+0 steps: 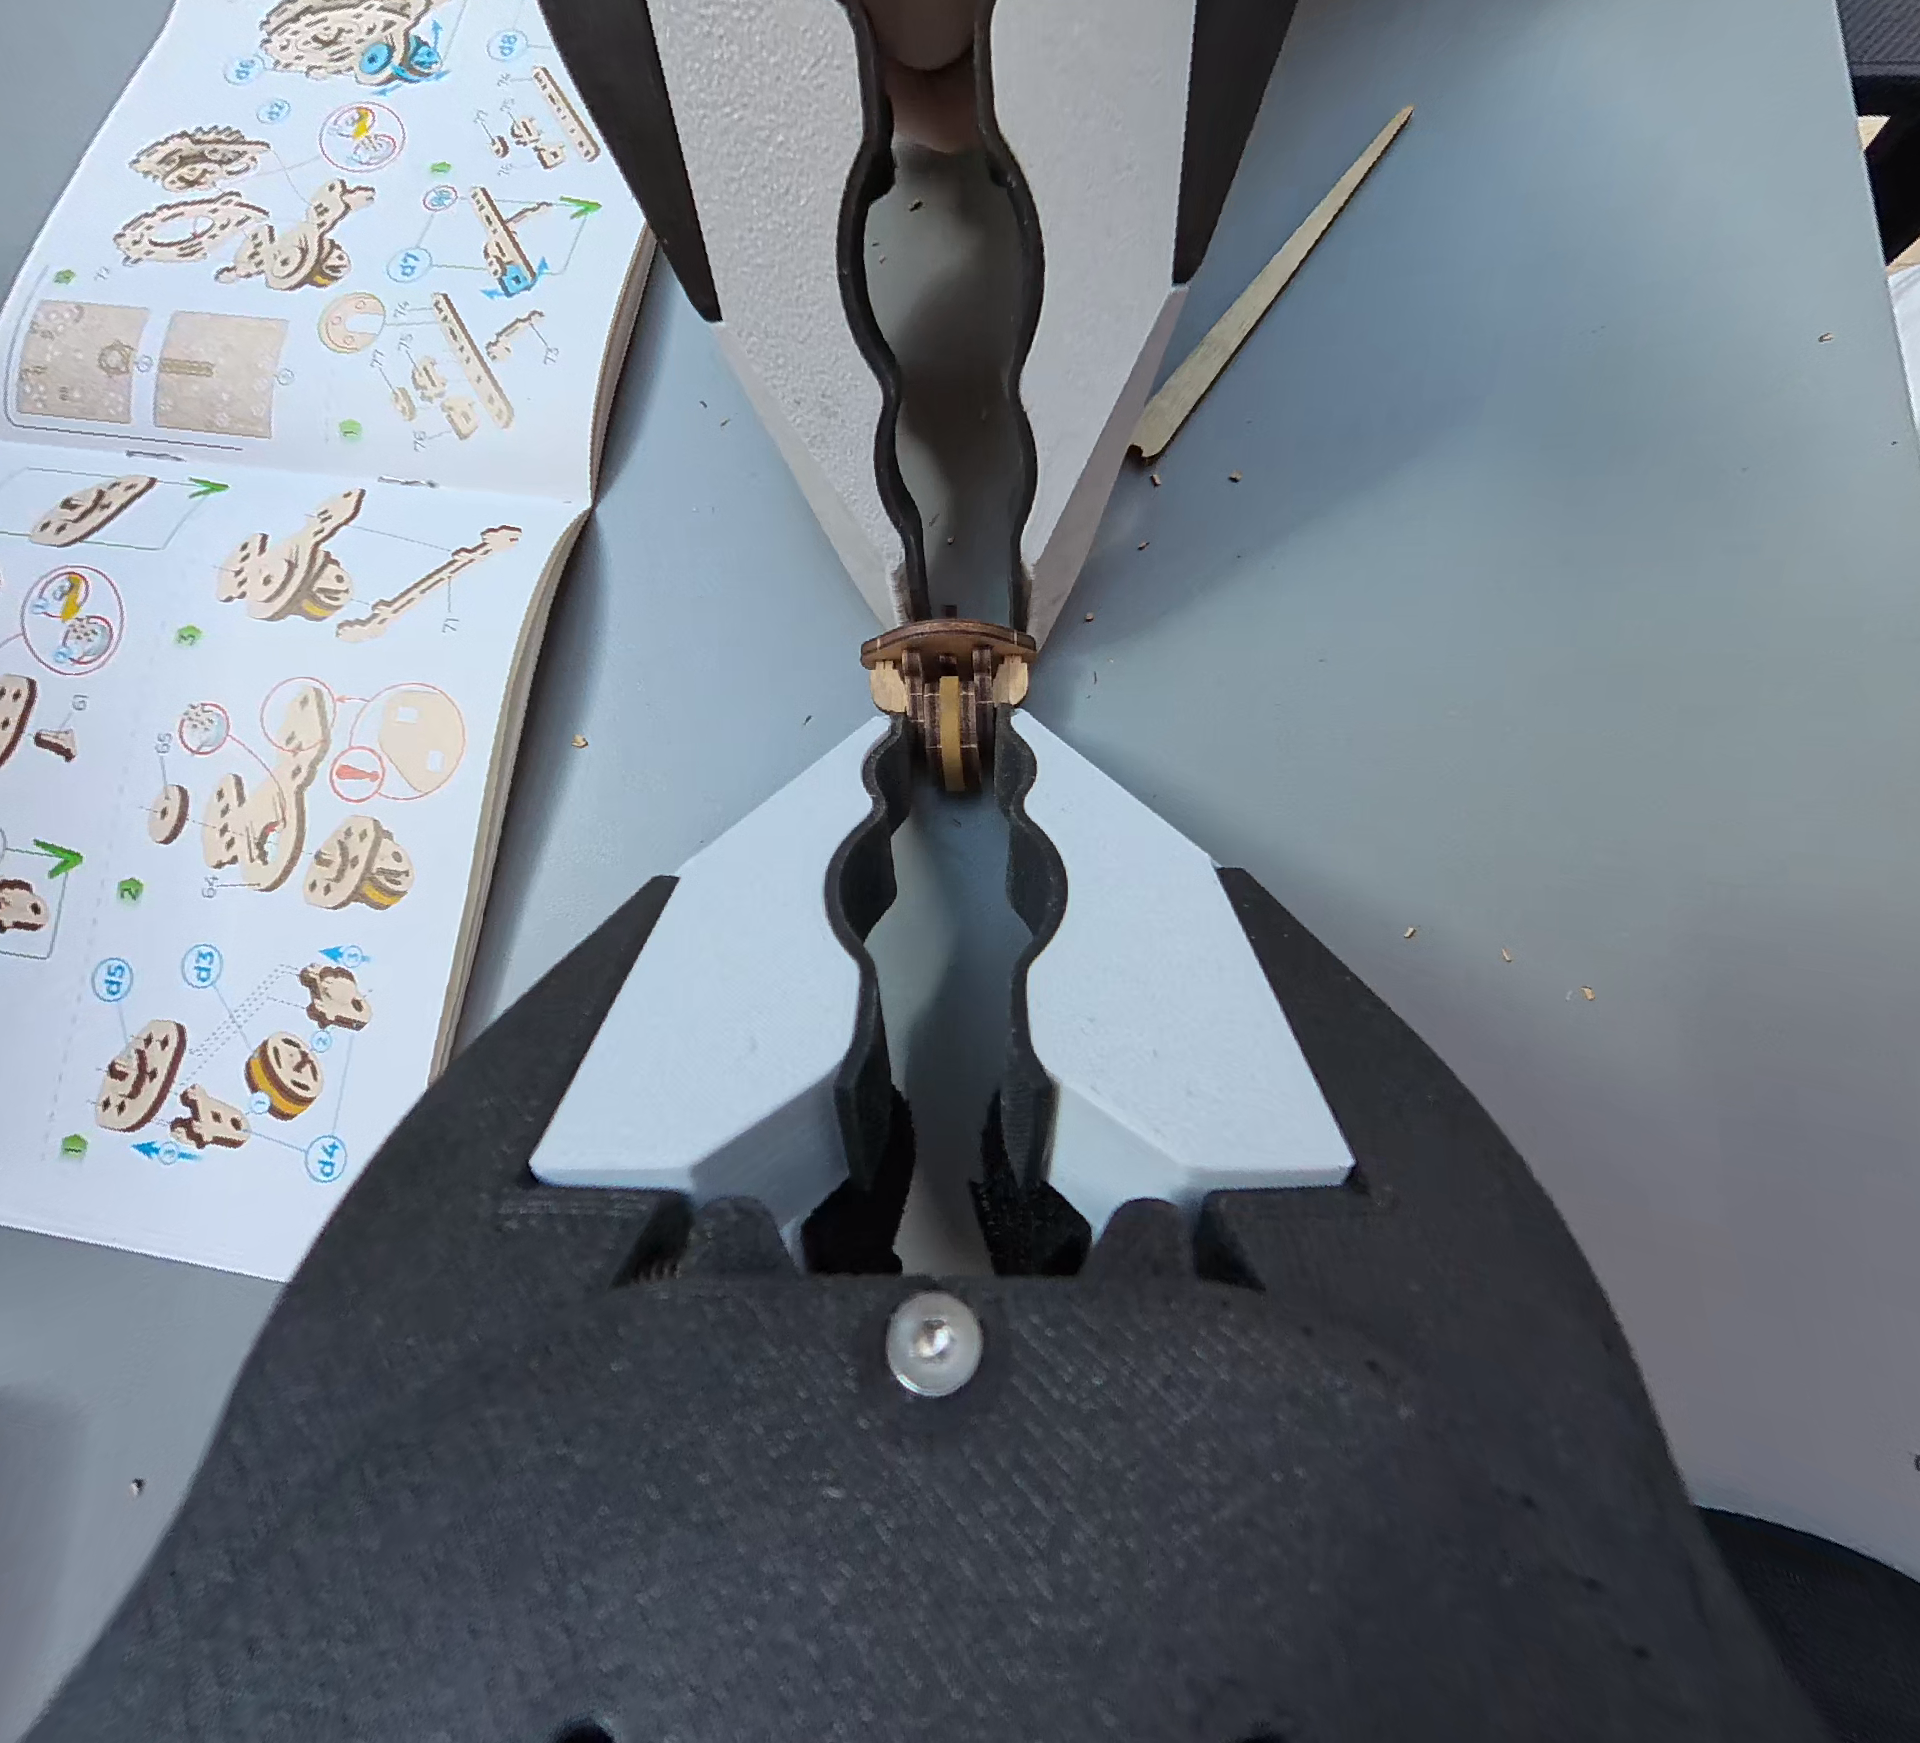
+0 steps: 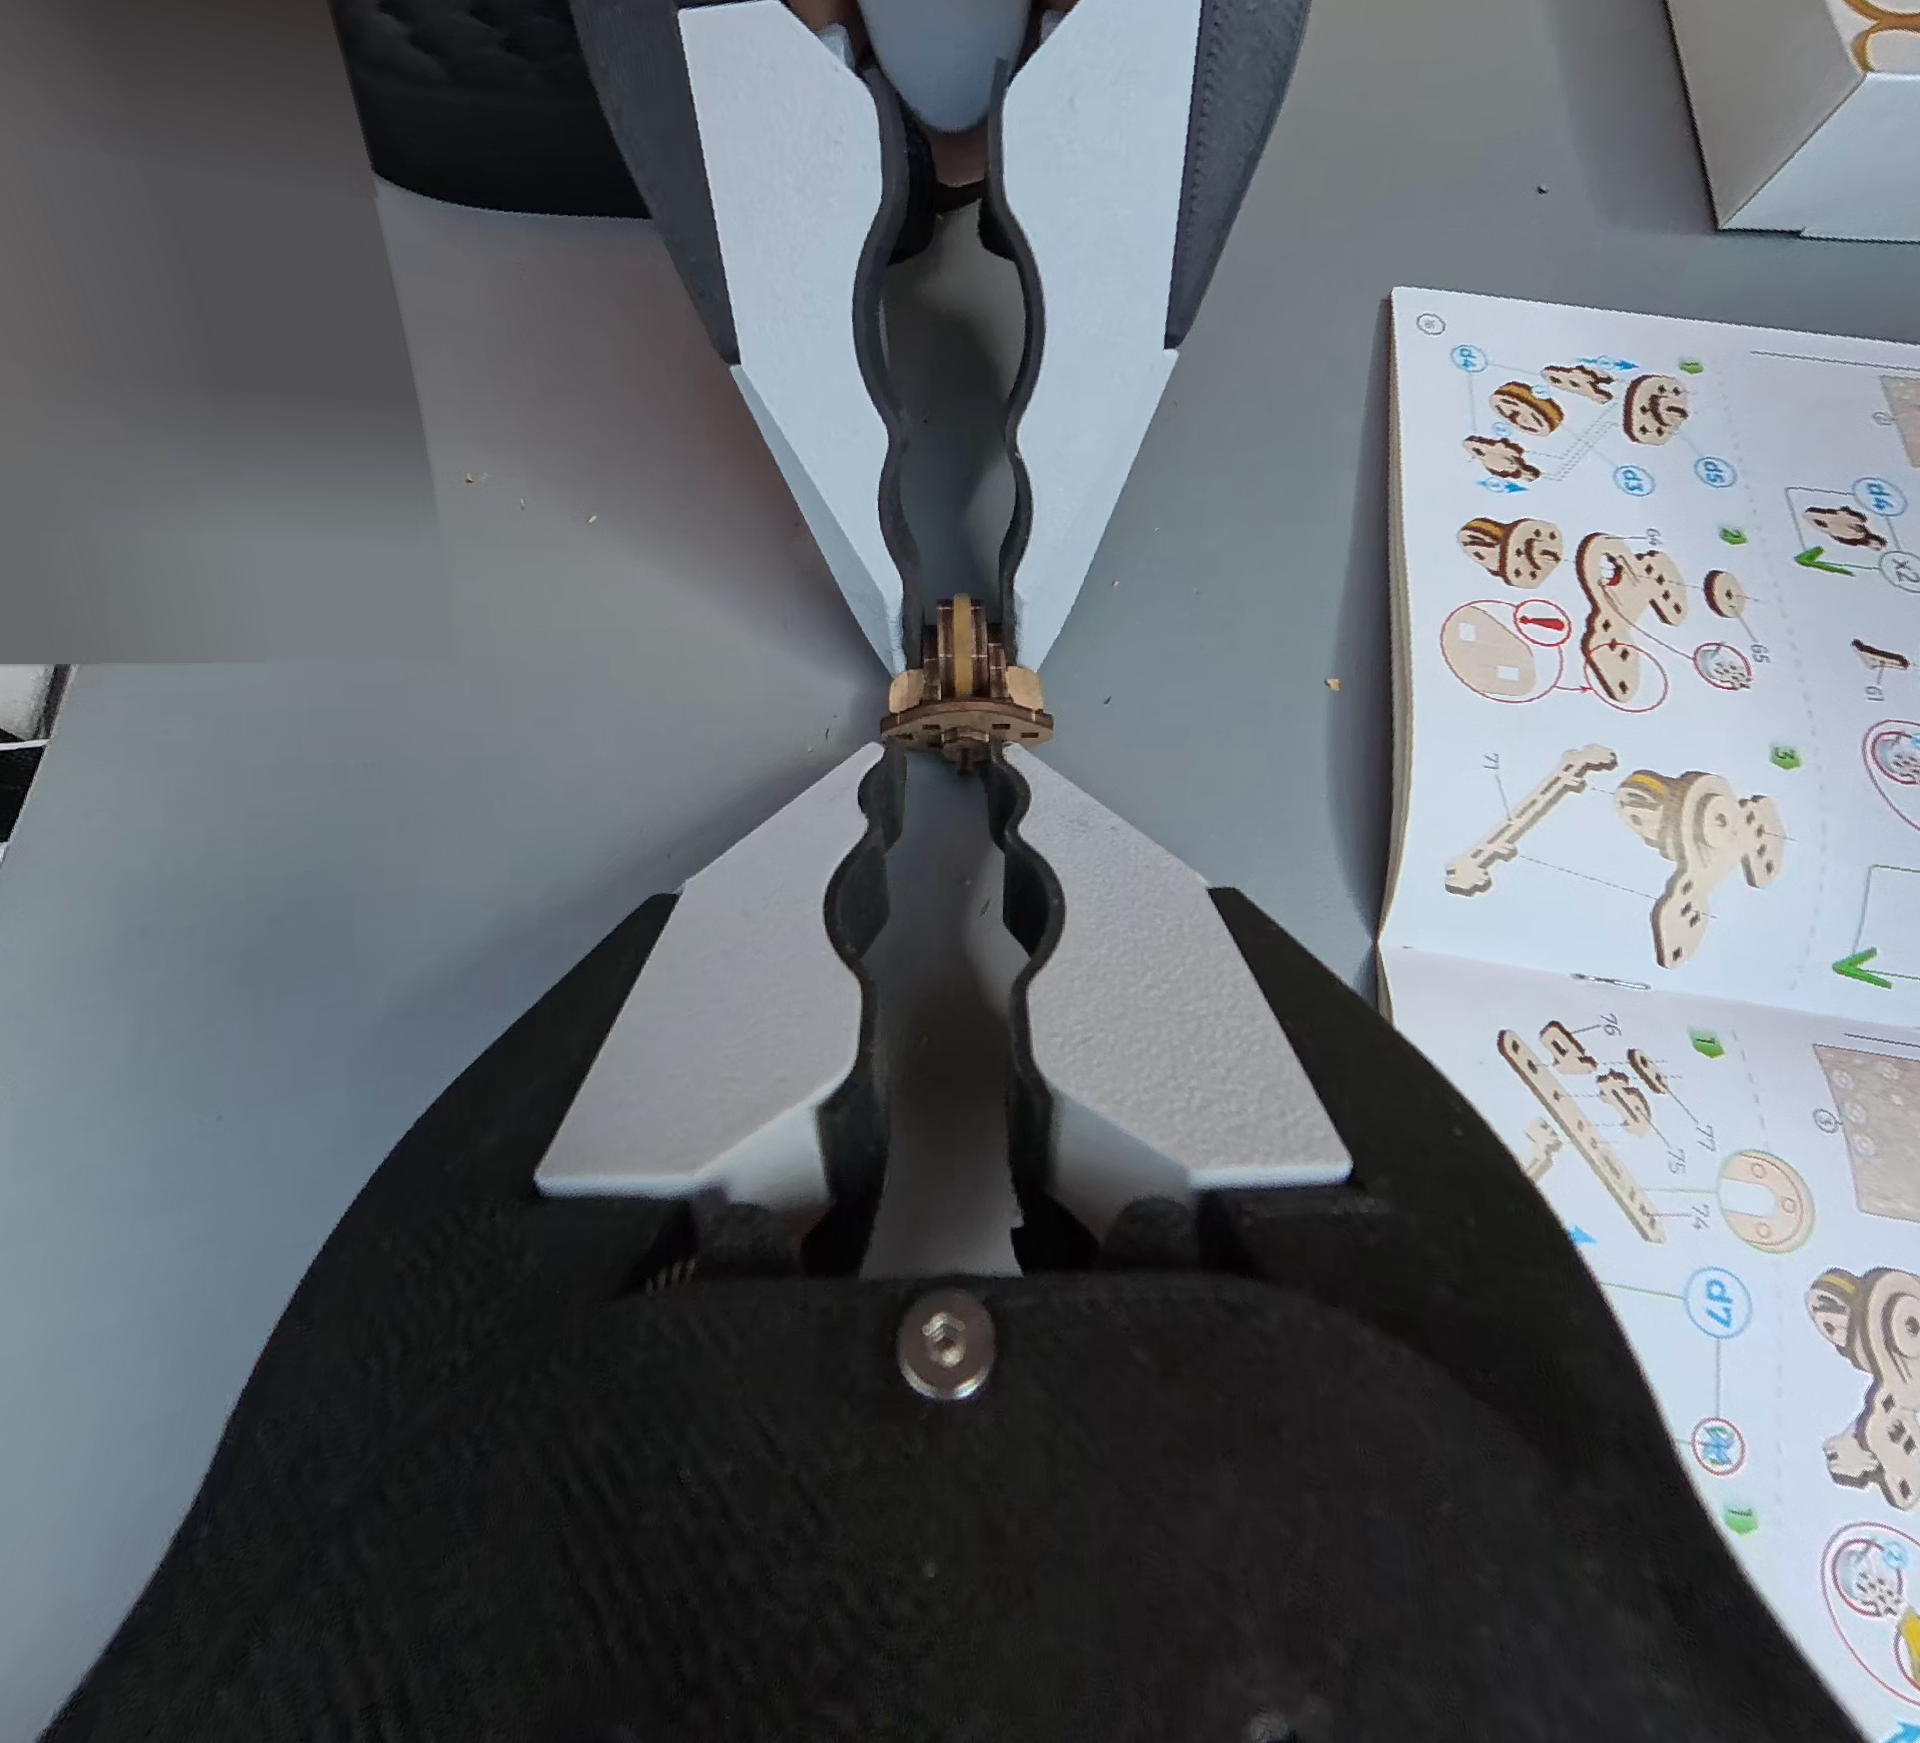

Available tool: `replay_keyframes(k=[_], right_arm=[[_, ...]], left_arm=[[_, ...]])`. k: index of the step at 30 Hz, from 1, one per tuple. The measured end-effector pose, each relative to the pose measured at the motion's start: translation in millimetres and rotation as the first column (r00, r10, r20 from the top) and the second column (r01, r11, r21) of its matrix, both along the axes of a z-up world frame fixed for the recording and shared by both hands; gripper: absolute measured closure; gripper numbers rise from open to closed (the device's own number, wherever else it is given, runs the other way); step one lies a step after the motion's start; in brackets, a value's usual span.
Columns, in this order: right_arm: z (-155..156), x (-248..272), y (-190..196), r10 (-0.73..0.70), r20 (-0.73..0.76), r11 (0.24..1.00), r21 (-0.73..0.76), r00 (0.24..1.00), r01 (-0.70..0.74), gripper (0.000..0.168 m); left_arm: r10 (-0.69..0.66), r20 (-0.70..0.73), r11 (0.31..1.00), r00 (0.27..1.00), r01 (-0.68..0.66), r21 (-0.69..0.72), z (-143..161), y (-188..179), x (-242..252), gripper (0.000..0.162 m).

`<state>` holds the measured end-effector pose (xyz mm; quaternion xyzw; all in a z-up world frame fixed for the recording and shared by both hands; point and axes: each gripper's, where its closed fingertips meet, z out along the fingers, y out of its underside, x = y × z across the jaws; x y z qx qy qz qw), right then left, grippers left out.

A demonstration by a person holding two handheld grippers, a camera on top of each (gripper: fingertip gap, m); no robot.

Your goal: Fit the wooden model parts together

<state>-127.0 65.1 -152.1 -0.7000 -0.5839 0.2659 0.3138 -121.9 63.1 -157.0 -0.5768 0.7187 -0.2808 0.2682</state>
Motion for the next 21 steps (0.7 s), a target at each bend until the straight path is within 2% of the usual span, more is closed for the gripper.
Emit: replay_keyframes(k=[8, 21], right_arm=[[-0.6, 4.7, -2.7, 0.118, -0.041, 0.992, -0.041, 0.992, -0.120, 0.159], [2.2, 2.6, -0.6, -0.001, -0.101, 0.982, -0.187, 0.995, -0.018, 0.163]], left_arm=[[-0.018, 0.005, 1.000, 1.000, 0.018, 0.010, -1.0, -0.8, 0.7, 0.148], [0.006, 0.004, 1.000, 1.000, -0.006, 0.004, -0.3, -0.9, 1.8, 0.149]])
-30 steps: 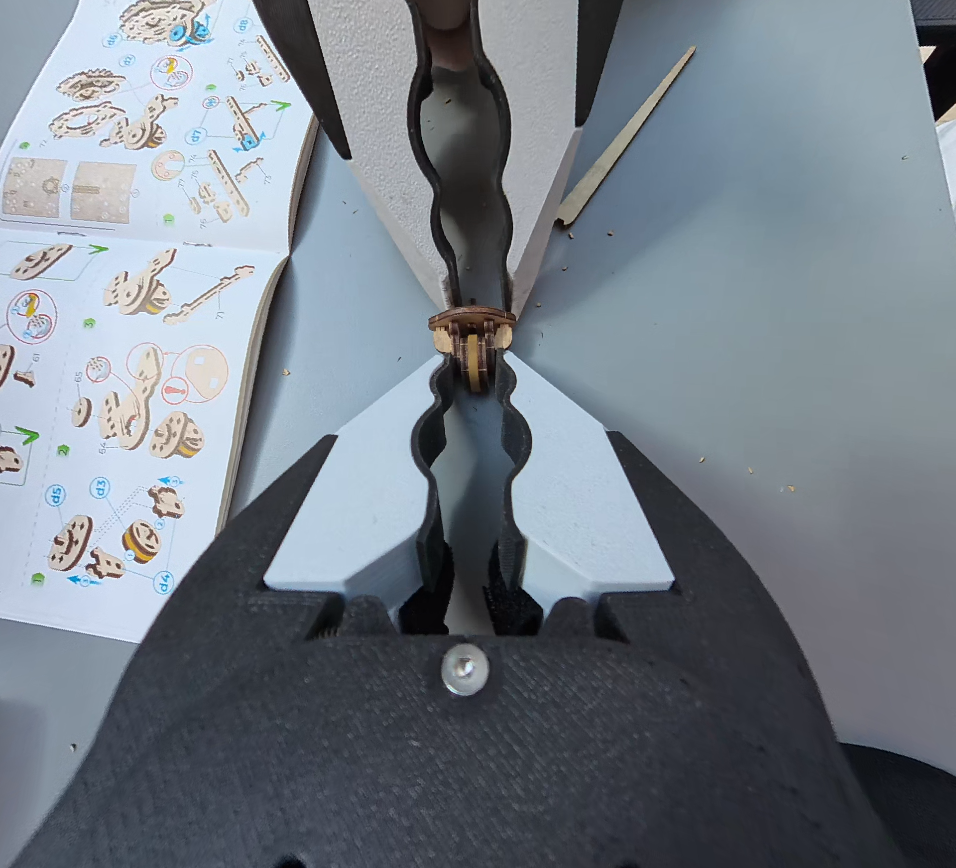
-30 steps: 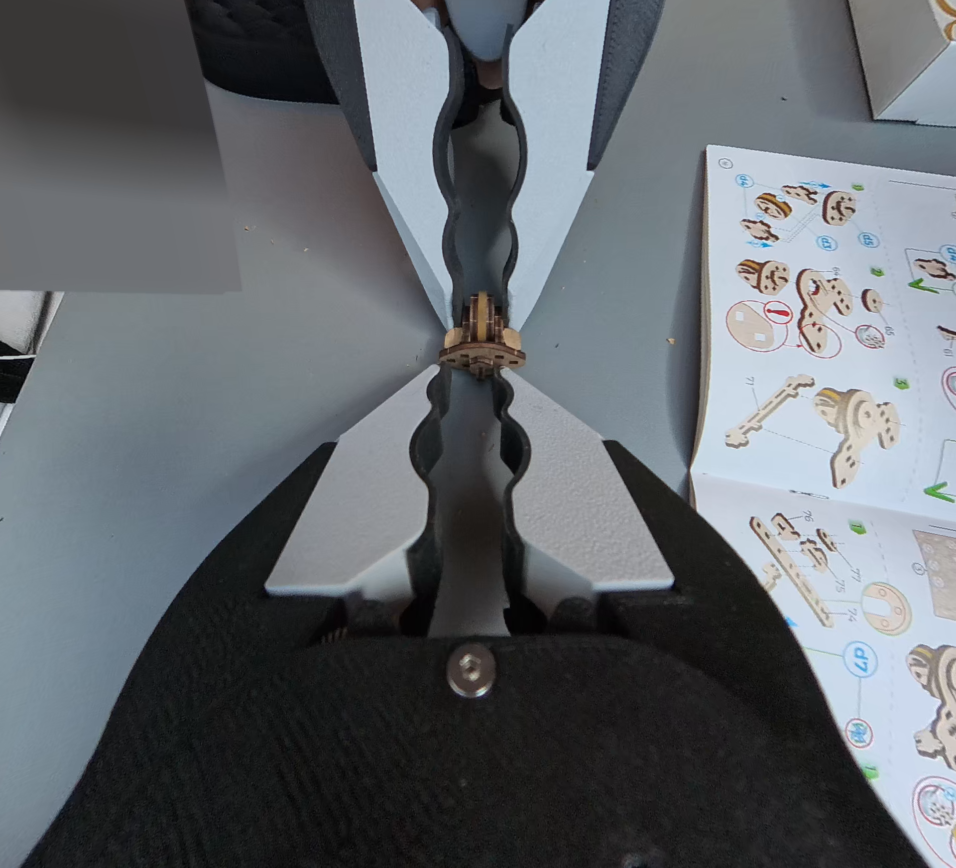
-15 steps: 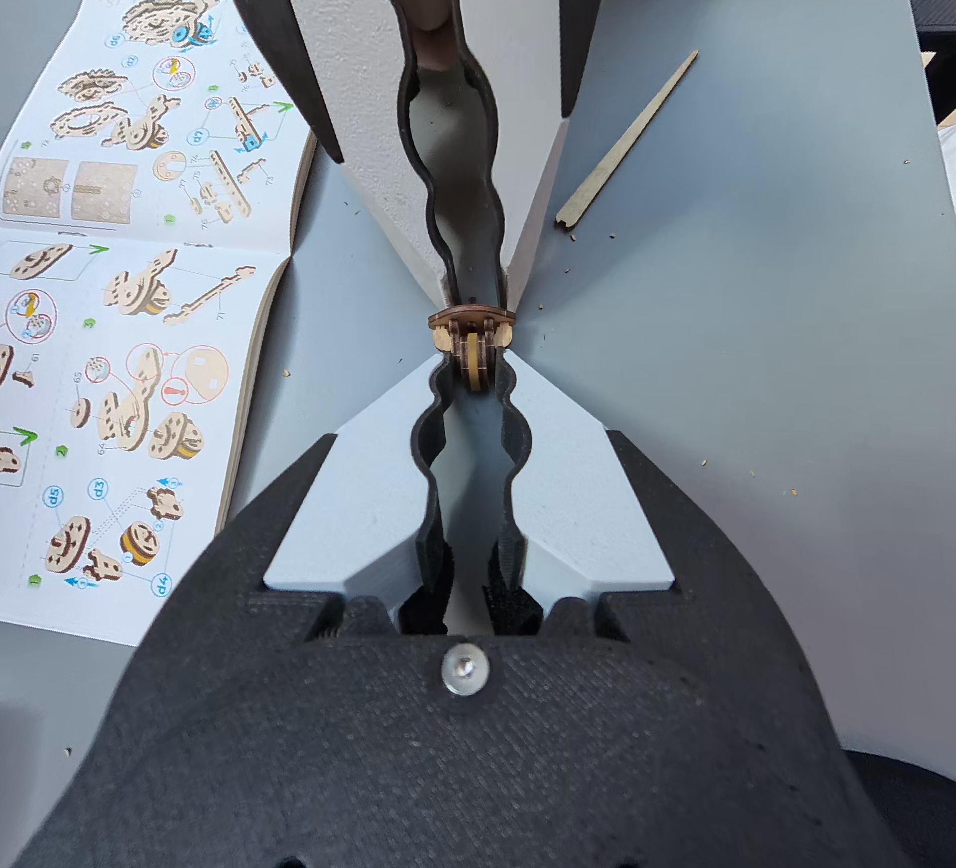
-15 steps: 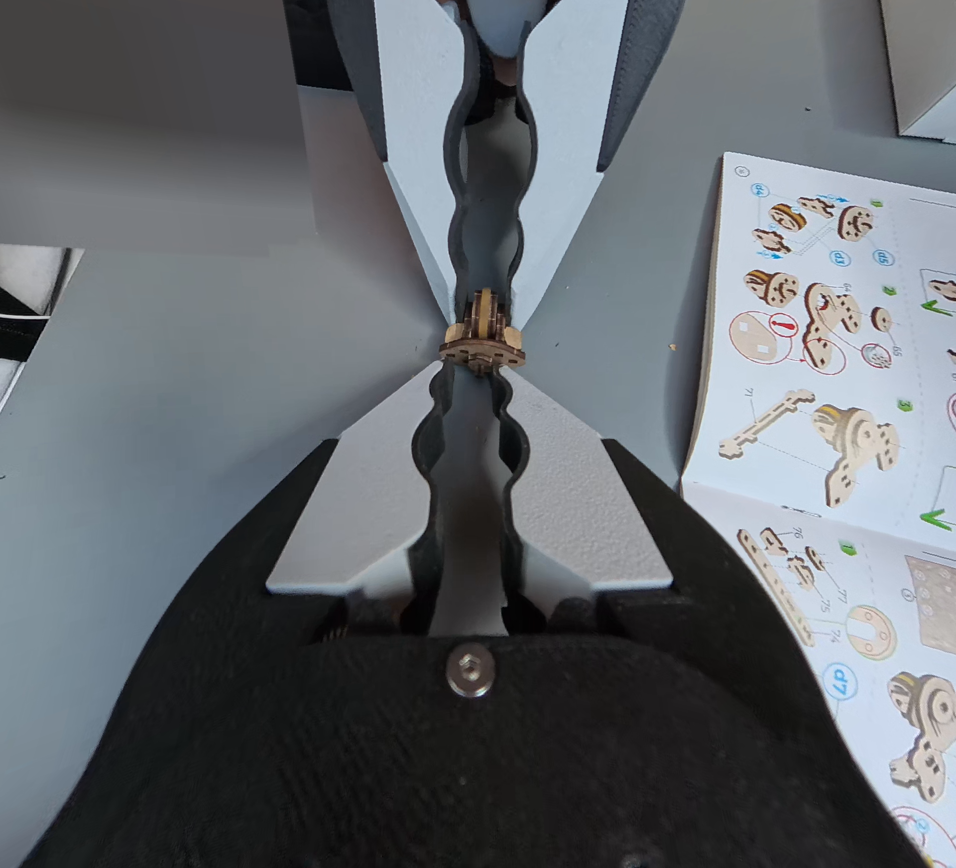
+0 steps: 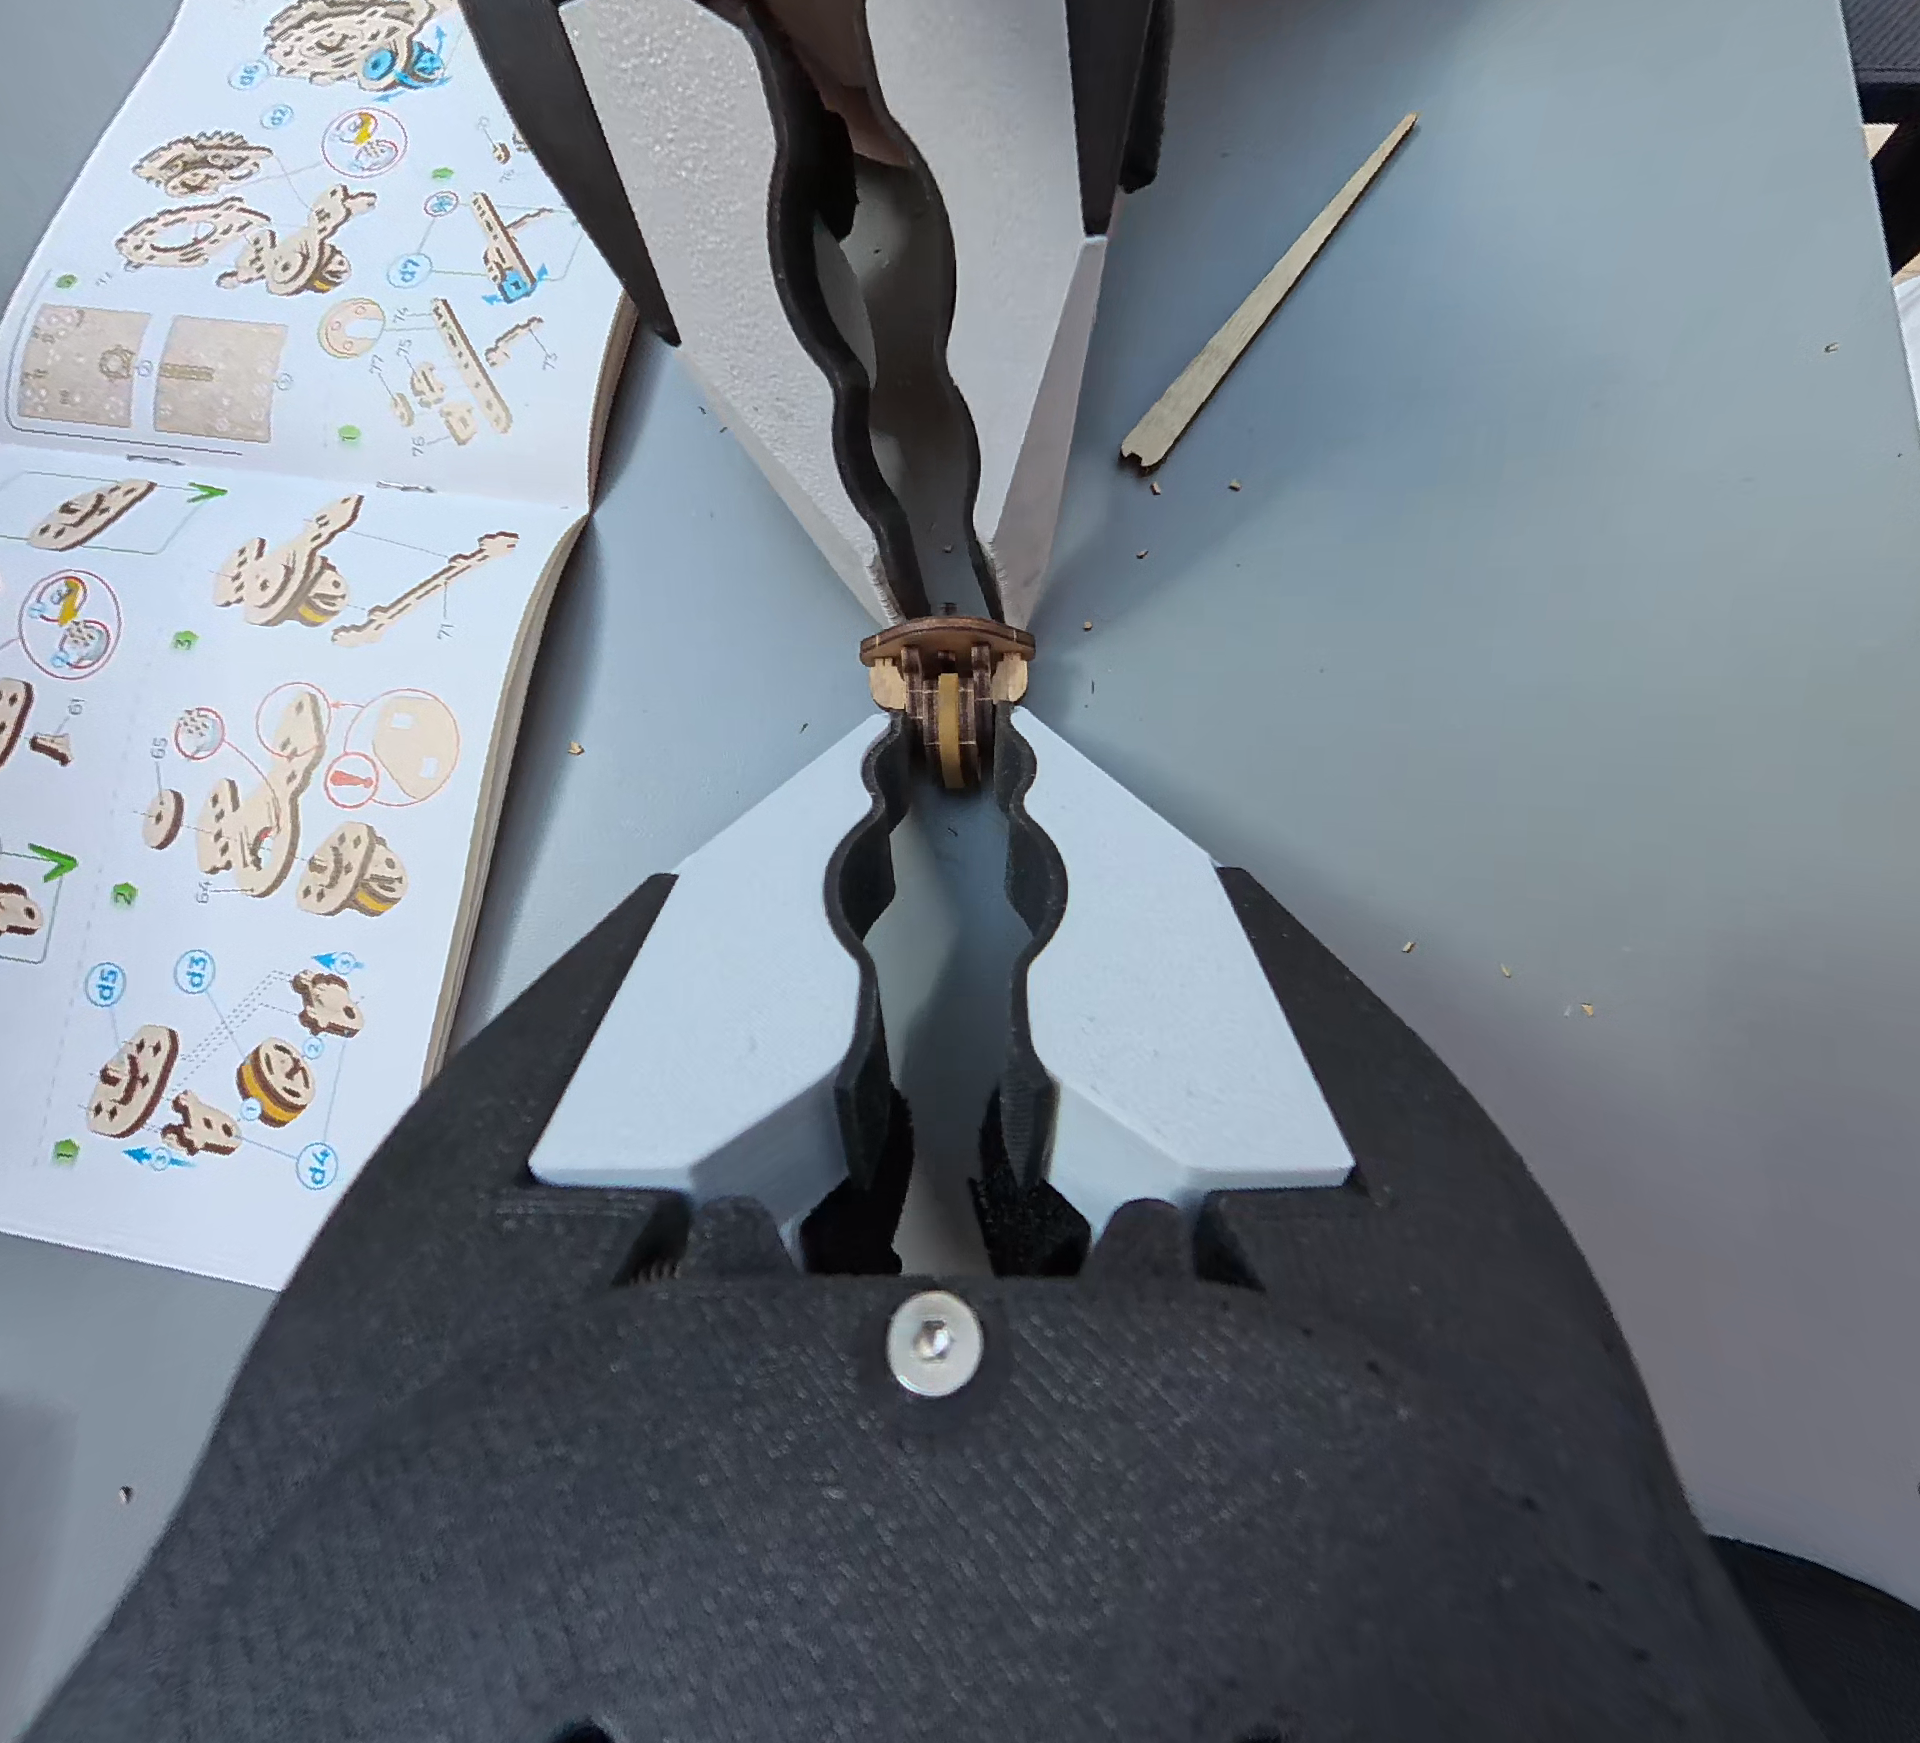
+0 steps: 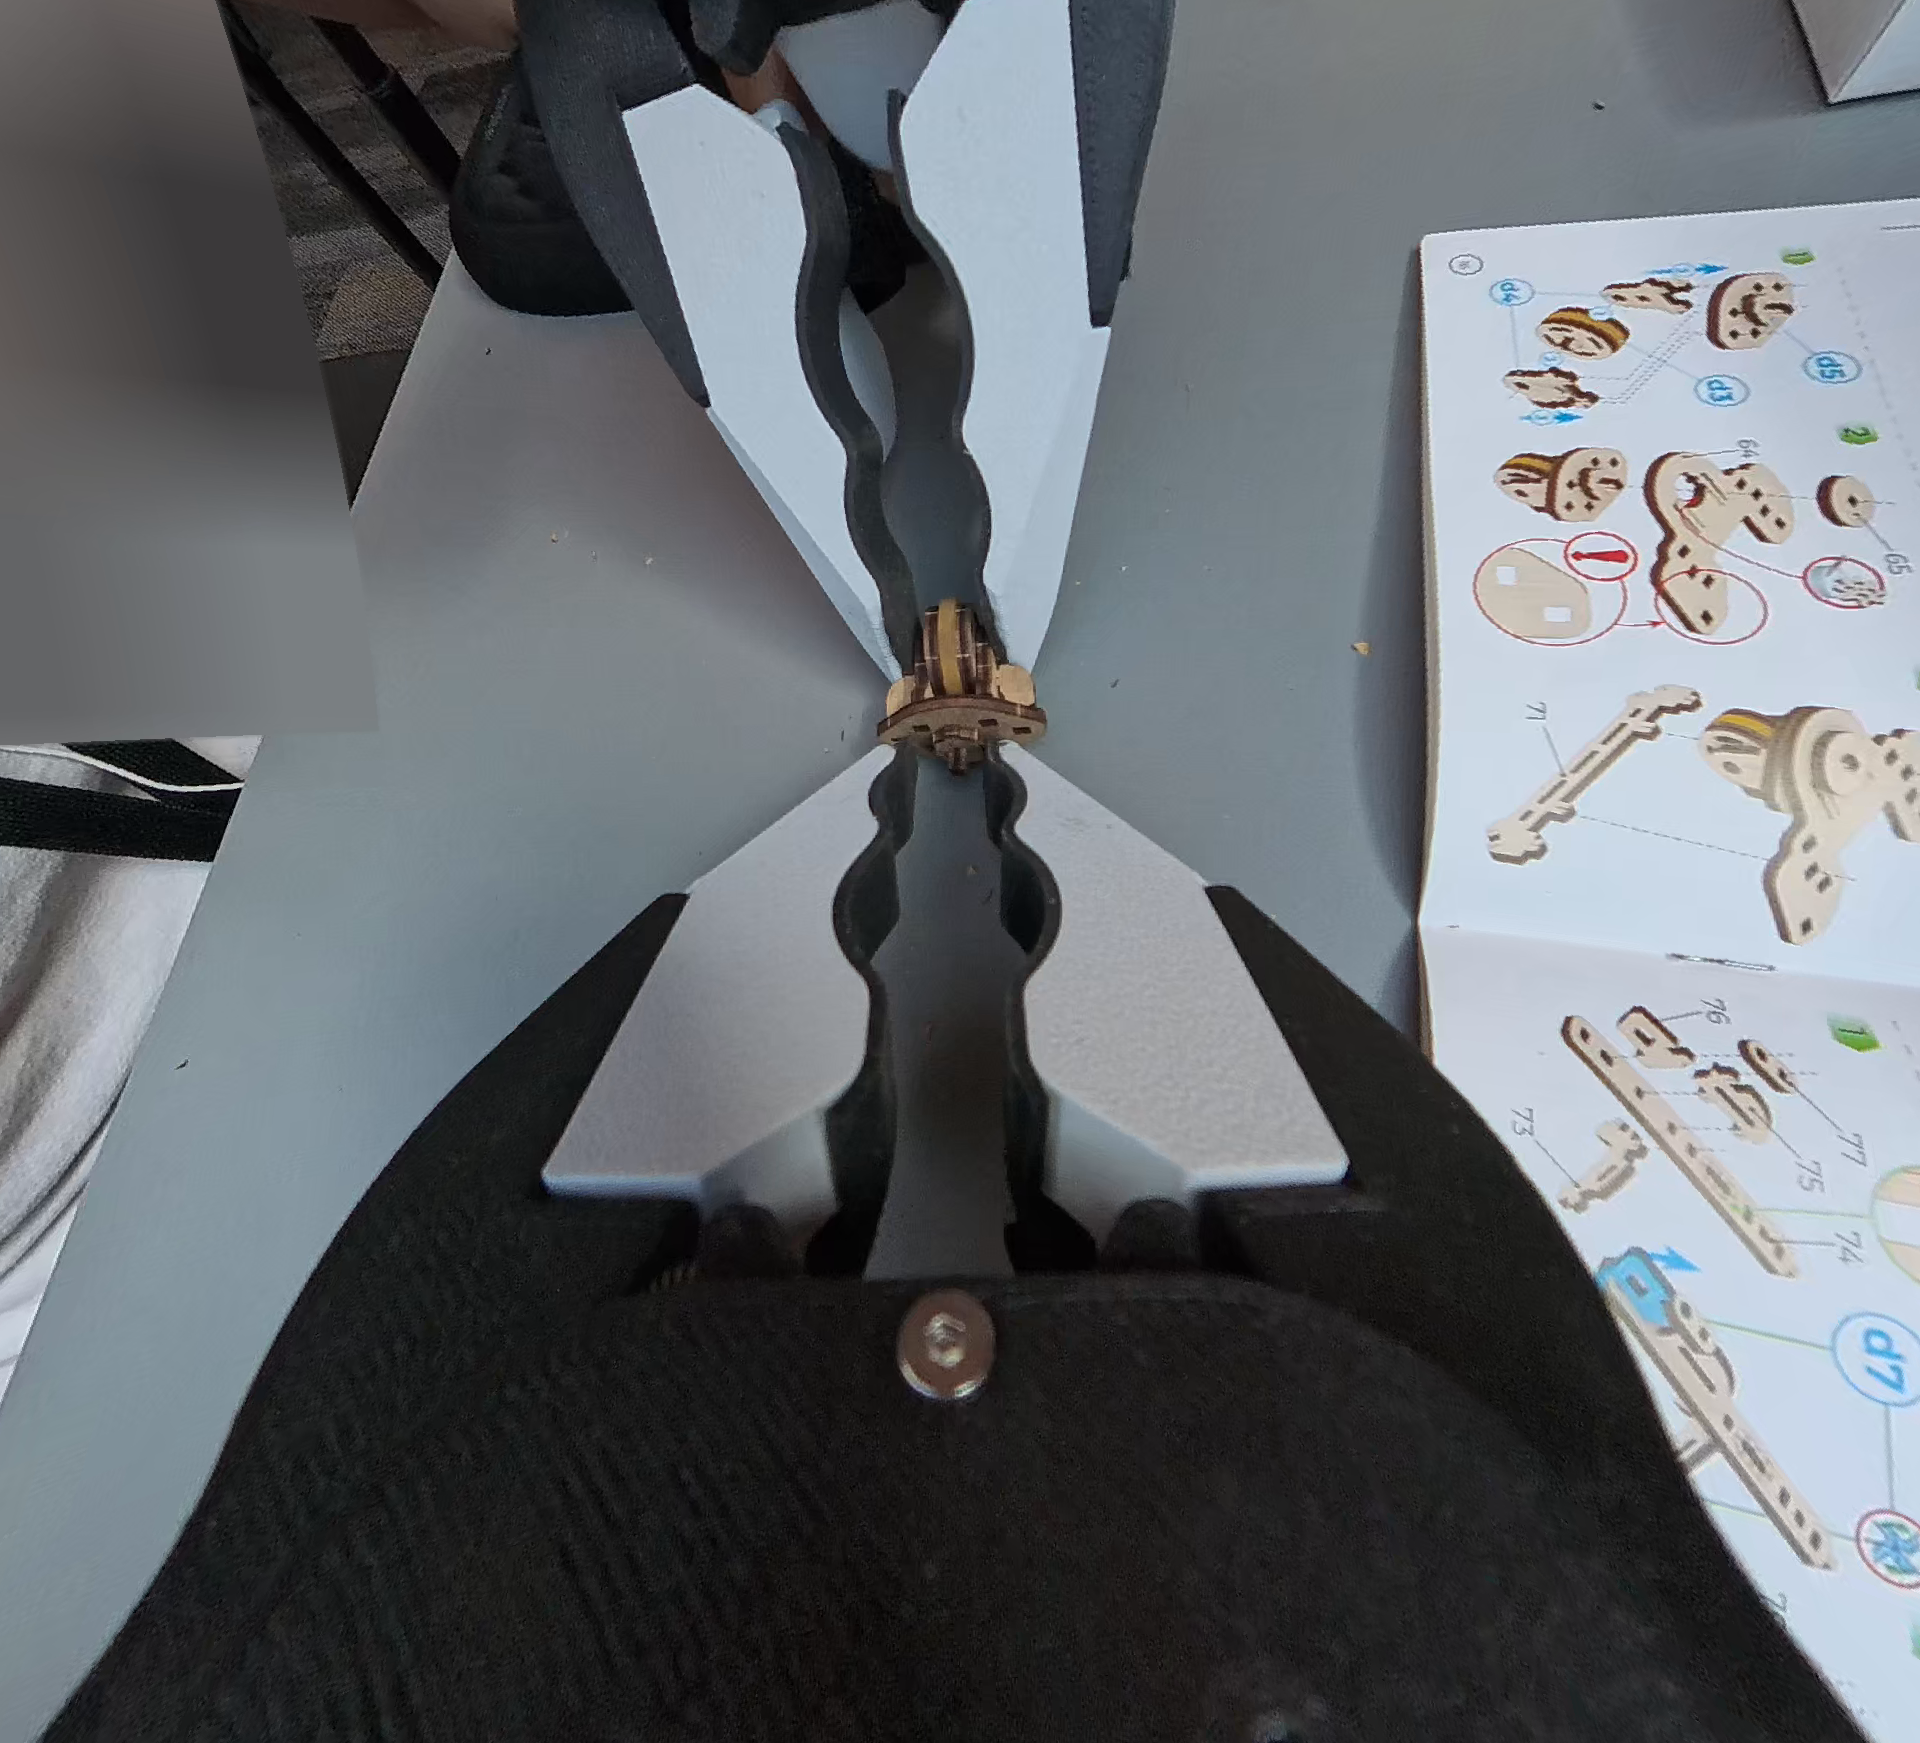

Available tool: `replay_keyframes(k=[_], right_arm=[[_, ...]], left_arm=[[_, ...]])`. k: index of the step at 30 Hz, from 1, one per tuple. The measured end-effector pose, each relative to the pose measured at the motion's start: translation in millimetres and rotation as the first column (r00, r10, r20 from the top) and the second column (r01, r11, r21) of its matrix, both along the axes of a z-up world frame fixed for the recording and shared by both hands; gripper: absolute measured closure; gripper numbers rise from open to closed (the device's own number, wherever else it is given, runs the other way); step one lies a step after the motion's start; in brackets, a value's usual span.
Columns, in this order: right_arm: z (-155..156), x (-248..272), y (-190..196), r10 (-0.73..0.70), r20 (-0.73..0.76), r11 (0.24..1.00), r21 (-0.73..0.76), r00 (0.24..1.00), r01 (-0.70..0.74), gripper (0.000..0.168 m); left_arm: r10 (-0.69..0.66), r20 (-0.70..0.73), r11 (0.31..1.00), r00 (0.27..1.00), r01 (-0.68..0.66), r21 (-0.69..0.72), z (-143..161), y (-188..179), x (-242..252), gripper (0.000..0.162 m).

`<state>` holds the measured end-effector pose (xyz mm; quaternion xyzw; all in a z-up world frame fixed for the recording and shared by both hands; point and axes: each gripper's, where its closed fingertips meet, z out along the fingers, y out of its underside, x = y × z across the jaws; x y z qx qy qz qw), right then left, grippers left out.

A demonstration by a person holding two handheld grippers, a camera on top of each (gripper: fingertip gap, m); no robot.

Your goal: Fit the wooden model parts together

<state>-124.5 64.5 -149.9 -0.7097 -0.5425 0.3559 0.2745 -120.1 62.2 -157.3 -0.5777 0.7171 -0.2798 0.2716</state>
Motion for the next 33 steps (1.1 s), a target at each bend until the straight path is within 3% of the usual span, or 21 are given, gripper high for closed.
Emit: replay_keyframes(k=[17, 22, 29, 33], right_arm=[[1.0, -1.0, -0.9, -0.018, 0.028, 0.999, 0.044, 0.999, 0.017, 0.164], [-3.1, 4.3, -4.7, 0.104, 0.089, 0.981, 0.156, 0.991, -0.117, 0.160], [-4.1, 5.7, -4.1, 0.096, 0.112, 0.945, 0.302, 0.989, -0.126, 0.156], [4.5, 4.9, -3.0, 0.077, 0.044, 0.947, 0.309, 0.996, -0.087, 0.154]], left_arm=[[0.007, 0.002, 1.000, 1.000, -0.007, -0.002, 0.9, -0.5, 1.2, 0.150], [-0.025, -0.003, 1.000, 1.000, 0.025, -0.018, -0.6, -2.4, 1.3, 0.148], [-0.029, 0.003, 1.000, 1.000, 0.029, -0.006, -0.7, -2.6, 0.7, 0.148], [-0.026, 0.003, 1.000, 1.000, 0.026, -0.011, -0.8, -2.3, 0.6, 0.148]])
